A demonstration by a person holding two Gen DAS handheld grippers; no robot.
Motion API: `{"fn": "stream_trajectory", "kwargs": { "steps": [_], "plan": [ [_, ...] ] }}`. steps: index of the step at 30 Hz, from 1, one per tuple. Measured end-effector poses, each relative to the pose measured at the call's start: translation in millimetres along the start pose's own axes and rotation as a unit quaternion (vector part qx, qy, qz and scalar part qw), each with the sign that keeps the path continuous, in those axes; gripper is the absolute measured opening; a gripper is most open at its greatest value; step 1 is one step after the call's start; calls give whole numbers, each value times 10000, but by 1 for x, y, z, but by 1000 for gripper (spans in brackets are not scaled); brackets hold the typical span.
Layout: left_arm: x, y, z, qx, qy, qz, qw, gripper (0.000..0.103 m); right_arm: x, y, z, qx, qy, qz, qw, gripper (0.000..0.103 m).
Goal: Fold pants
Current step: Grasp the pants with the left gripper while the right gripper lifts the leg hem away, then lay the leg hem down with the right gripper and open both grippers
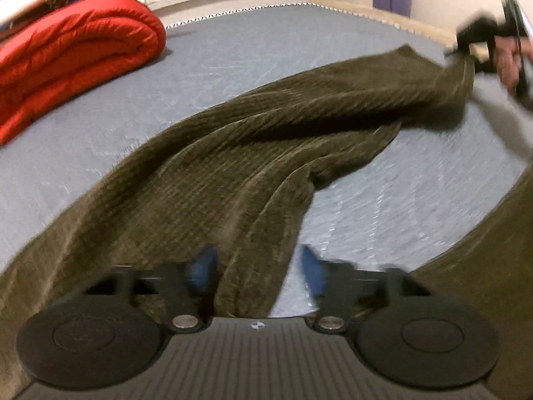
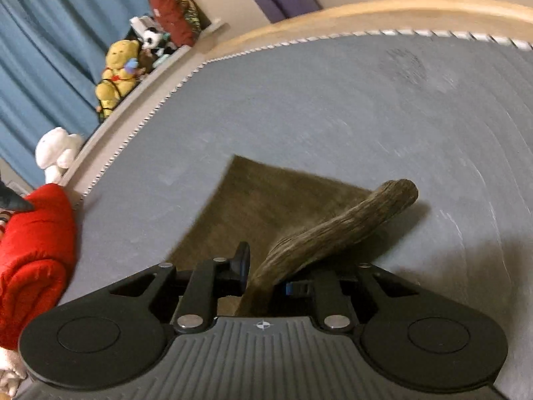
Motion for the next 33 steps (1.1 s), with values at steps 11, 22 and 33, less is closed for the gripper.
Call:
{"fn": "stream_trajectory", "kwargs": {
  "steps": [11,22,33],
  "plan": [
    [-48,-22,-64,294,606,272,9974,14,-38,-74,-56,803,-129,-252,9964,7],
    [-37,19,-59,-464,1116,856,9890,14,82,4,-80,404,1189,-651,9899,7],
    [-89,-10,-114,29,1657,-367,9855,50,116,-28,-126,418,2272,-580,9712,27]
  ]
}}
Point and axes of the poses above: each gripper's, at about its wrist camera, not at the fingertips, and z roughly the way its jaws point, x to its right, y to its underside, the point moved 7 cm from there along z, roughly the way its jaws point, and after that the axes turned 12 degrees about x, right-handed, at the moved point
